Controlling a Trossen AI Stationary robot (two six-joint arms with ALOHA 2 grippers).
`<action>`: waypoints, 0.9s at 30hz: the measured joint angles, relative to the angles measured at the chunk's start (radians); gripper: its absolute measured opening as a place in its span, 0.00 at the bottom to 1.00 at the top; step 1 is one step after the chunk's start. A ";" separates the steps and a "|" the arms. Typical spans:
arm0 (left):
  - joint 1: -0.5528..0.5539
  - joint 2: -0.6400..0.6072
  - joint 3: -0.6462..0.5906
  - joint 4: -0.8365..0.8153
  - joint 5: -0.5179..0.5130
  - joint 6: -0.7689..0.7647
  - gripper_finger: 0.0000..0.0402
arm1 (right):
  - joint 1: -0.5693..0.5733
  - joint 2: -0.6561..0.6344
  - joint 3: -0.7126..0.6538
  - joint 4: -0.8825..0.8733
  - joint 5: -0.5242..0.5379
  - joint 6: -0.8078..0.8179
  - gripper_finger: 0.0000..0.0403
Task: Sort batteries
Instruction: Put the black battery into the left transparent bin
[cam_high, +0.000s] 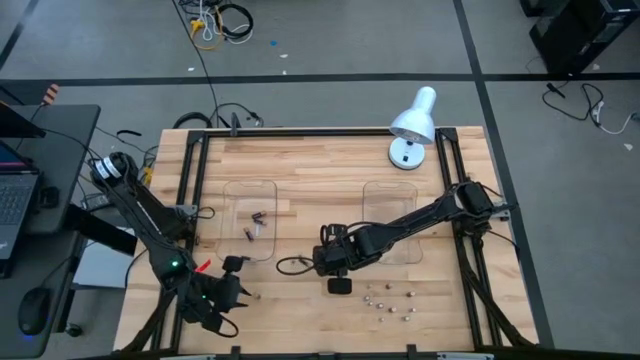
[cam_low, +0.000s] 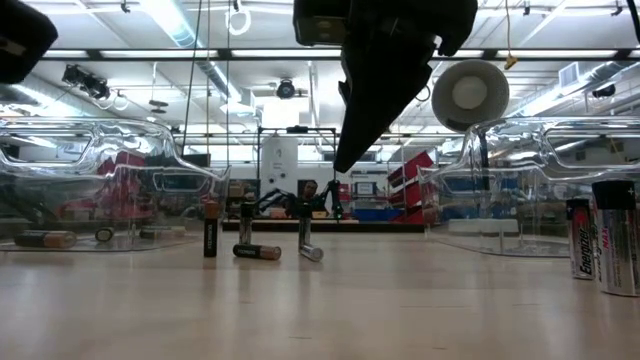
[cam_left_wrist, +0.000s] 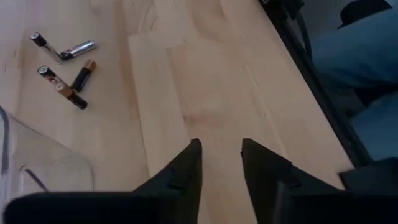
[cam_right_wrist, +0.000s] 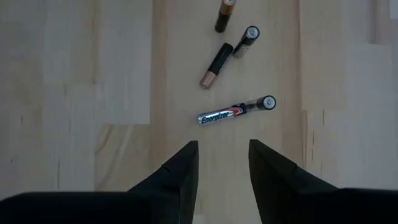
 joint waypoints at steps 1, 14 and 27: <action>0.000 0.000 -0.015 0.026 -0.007 0.000 0.32 | 0.001 0.000 0.000 0.000 0.001 0.000 0.31; 0.000 -0.001 -0.135 0.187 -0.066 0.001 0.41 | -0.001 0.000 0.000 0.000 0.010 0.000 0.31; 0.000 0.049 -0.134 0.215 -0.108 0.008 0.41 | -0.001 0.000 0.000 0.000 0.029 0.000 0.31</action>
